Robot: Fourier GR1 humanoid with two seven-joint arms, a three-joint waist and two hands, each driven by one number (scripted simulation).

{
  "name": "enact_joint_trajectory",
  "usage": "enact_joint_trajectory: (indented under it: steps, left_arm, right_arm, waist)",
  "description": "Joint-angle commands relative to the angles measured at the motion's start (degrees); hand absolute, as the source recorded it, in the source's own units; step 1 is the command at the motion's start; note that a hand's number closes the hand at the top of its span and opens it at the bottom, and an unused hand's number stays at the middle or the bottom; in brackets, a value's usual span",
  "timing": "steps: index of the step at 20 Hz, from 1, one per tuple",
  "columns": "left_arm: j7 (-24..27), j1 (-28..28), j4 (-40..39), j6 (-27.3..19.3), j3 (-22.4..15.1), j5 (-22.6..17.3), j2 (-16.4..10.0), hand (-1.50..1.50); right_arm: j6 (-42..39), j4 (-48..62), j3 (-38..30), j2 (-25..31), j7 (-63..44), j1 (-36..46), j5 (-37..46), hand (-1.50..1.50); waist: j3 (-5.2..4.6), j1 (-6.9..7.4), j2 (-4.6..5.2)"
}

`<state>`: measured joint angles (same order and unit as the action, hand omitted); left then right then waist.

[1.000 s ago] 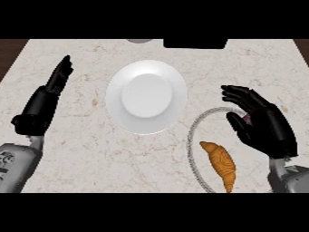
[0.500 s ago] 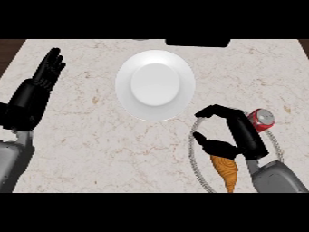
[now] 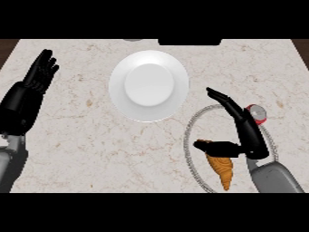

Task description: Pick the can from the placemat and place it in the plate

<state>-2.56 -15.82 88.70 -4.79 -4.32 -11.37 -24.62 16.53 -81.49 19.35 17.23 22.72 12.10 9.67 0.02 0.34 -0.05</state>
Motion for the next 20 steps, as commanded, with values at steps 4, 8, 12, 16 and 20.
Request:
enact_joint_trajectory:
  steps: [4, 8, 12, 16, 20]
  left_arm:
    - [0.3, 1.7, 0.6, 0.6, 1.7, 0.2, -0.7, 0.0]
    - [-2.1, -1.8, 0.2, 0.1, 2.6, 0.1, -1.4, 0.0]
    - [-1.8, -0.2, 1.1, 0.6, 1.5, 0.4, -0.6, 0.0]
    - [-4.1, -2.3, 1.5, 0.3, 1.8, 0.1, -0.3, 0.0]
    - [-1.7, 2.2, 3.3, 1.4, 1.7, 1.1, 0.6, 0.0]
  right_arm:
    - [-2.3, -9.0, 0.3, 11.3, -20.5, 2.9, 11.6, -1.5]
    - [-12.3, -10.8, 0.8, 19.9, -34.7, 5.7, 15.0, -1.5]
    - [-23.4, -14.2, 5.3, 22.1, -48.6, 9.2, 17.0, -1.5]
    - [-35.6, -16.0, 6.7, 22.6, -58.1, 11.6, 12.5, -1.5]
    - [-38.5, -14.9, 7.5, 18.4, -63.9, 11.8, 13.9, -1.5]
  waist:
    - [-0.25, -0.73, -0.39]
    - [-0.4, -1.78, -0.54]
    - [-0.36, -0.52, -0.35]
    - [-0.19, -0.34, -0.13]
    - [-0.06, 0.09, 0.01]
